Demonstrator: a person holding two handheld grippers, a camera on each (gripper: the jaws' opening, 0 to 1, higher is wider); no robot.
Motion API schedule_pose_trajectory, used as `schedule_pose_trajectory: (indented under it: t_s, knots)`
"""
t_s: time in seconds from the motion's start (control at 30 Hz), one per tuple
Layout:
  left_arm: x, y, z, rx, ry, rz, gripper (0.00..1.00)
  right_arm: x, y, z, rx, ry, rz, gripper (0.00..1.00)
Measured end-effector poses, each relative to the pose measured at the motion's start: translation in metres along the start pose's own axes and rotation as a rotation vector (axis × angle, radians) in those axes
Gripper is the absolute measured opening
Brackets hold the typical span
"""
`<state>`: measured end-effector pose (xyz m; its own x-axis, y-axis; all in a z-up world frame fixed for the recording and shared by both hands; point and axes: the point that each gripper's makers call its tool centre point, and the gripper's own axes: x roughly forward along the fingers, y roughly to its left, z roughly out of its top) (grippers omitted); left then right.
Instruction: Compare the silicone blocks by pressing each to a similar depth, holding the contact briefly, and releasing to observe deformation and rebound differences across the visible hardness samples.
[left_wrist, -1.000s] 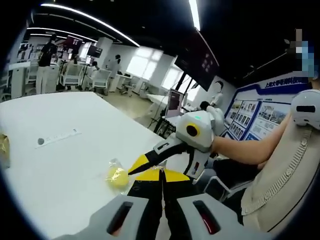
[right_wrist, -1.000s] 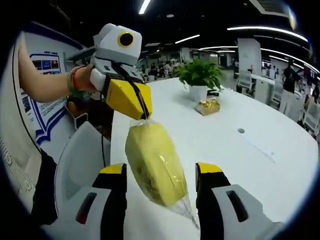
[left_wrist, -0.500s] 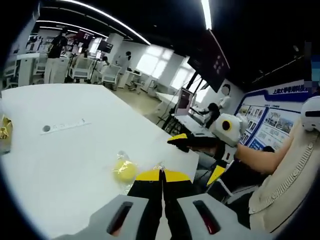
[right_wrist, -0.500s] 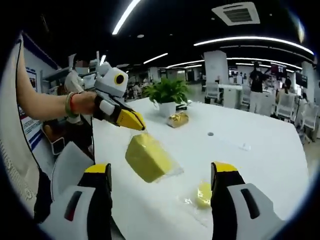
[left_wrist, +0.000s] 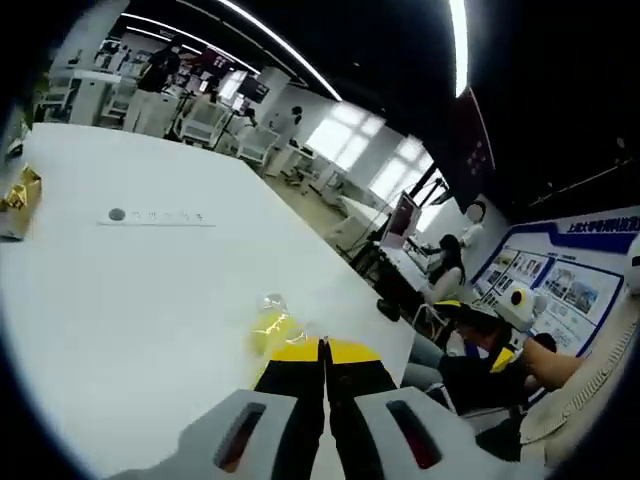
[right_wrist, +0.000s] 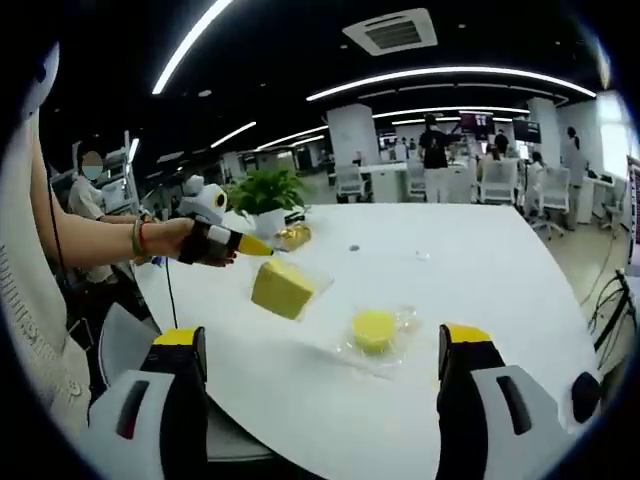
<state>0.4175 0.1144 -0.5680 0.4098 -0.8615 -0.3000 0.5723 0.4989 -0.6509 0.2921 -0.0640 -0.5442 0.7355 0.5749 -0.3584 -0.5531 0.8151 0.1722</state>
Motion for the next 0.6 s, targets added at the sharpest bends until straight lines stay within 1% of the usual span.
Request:
schedule_pose_trajectory:
  t_s: [0.03, 0.07, 0.1, 0.13, 0.2, 0.23, 0.27, 0.3, 0.33, 0.37, 0.43, 0.47, 0.53, 0.57, 0.6]
  knots:
    - [0.001, 0.005, -0.002, -0.004, 0.002, 0.004, 0.0, -0.004, -0.001, -0.003, 0.009, 0.004, -0.014, 0.9]
    - [0.003, 0.01, -0.004, -0.004, 0.003, 0.009, 0.0, -0.009, -0.004, -0.007, 0.023, 0.007, -0.045, 0.89]
    - [0.006, 0.014, -0.009, -0.023, 0.02, 0.0, 0.0, -0.012, -0.004, -0.008, 0.03, 0.007, -0.056, 0.89]
    - [0.008, 0.017, -0.011, -0.021, 0.024, 0.002, 0.0, -0.016, -0.005, -0.011, 0.043, 0.007, -0.078, 0.89]
    - [0.012, 0.026, -0.016, -0.032, 0.042, 0.005, 0.0, -0.02, -0.006, -0.014, 0.053, 0.01, -0.092, 0.89]
    - [0.013, 0.033, -0.017, -0.03, 0.049, 0.019, 0.0, -0.022, -0.006, -0.018, 0.058, 0.02, -0.103, 0.88]
    - [0.013, 0.038, -0.016, -0.029, 0.045, 0.028, 0.0, -0.023, -0.007, -0.022, 0.062, 0.035, -0.117, 0.88]
    - [0.013, 0.04, -0.009, -0.053, 0.013, 0.015, 0.0, -0.025, -0.008, -0.024, 0.061, 0.046, -0.127, 0.88]
    - [0.012, 0.048, -0.007, -0.054, 0.022, 0.029, 0.0, -0.026, -0.009, -0.026, 0.061, 0.055, -0.134, 0.88]
    - [0.011, 0.055, -0.004, -0.033, 0.015, 0.049, 0.0, -0.026, -0.01, -0.027, 0.063, 0.061, -0.14, 0.87]
    - [0.01, 0.07, 0.003, -0.032, 0.021, 0.065, 0.0, -0.026, -0.01, -0.028, 0.065, 0.067, -0.148, 0.87]
    - [0.009, 0.08, 0.005, -0.023, 0.025, 0.082, 0.0, -0.025, -0.011, -0.03, 0.072, 0.076, -0.151, 0.87]
    - [0.008, 0.09, 0.006, -0.017, 0.032, 0.097, 0.0, -0.024, -0.011, -0.031, 0.072, 0.086, -0.155, 0.87]
    - [0.007, 0.099, 0.006, -0.014, 0.035, 0.118, 0.0, -0.023, -0.011, -0.034, 0.069, 0.1, -0.162, 0.86]
    - [0.007, 0.105, 0.006, -0.013, 0.037, 0.13, 0.0, -0.022, -0.011, -0.036, 0.07, 0.114, -0.164, 0.86]
